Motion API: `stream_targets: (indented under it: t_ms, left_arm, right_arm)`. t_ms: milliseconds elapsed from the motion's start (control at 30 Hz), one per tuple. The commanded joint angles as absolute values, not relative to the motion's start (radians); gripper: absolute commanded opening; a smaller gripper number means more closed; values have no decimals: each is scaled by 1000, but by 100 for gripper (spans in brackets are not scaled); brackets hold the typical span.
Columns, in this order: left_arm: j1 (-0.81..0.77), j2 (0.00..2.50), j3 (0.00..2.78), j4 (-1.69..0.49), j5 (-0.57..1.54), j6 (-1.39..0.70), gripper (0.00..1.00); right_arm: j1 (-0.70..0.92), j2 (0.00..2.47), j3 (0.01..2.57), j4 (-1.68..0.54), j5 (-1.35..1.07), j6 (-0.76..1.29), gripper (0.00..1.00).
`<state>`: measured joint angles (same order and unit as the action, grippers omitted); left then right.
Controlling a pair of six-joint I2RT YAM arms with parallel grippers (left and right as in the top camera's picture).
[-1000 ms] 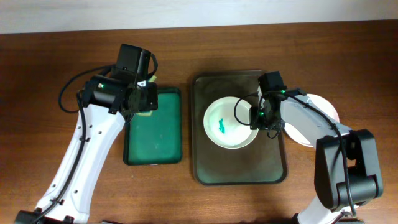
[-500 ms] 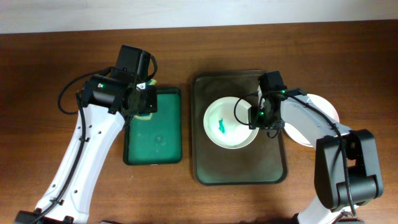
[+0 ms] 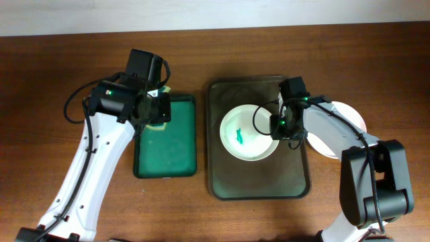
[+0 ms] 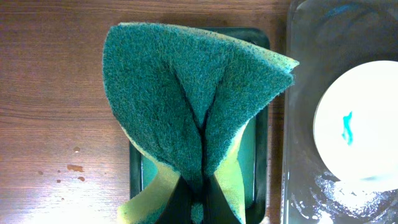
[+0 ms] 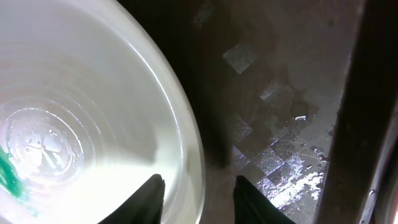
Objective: Clean dirty plates on tray and stack at the side
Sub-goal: 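Dip the sponge into the green water tray with the left gripper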
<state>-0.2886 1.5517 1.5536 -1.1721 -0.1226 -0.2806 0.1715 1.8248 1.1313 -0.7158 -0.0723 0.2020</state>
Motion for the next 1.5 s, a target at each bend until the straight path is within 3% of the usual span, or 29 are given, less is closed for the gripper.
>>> stream_targets:
  t_ms: [0, 233, 367, 1067, 1267, 1467]
  left_arm:
    - [-283, 1528, 1552, -1176, -116, -283, 0]
    - [-284, 1528, 1552, -1177, -116, -283, 0]
    - [-284, 1528, 1552, -1195, -116, -283, 0]
    - [-284, 1528, 1551, -1199, -120, -283, 0]
    - [-284, 1528, 1520, -1193, -120, -283, 0]
    - [-284, 1531, 1507, -1178, -120, -275, 0]
  right_arm:
    - [169, 1836, 1186, -762, -71, 198, 37]
    - [169, 1836, 1209, -797, -70, 198, 42]
    - [169, 1836, 1206, -798, -71, 199, 37]
    - [169, 1837, 1193, -816, -72, 199, 37]
    - [169, 1835, 1202, -830, -72, 199, 31]
    - [169, 1835, 1235, -865, -72, 199, 32]
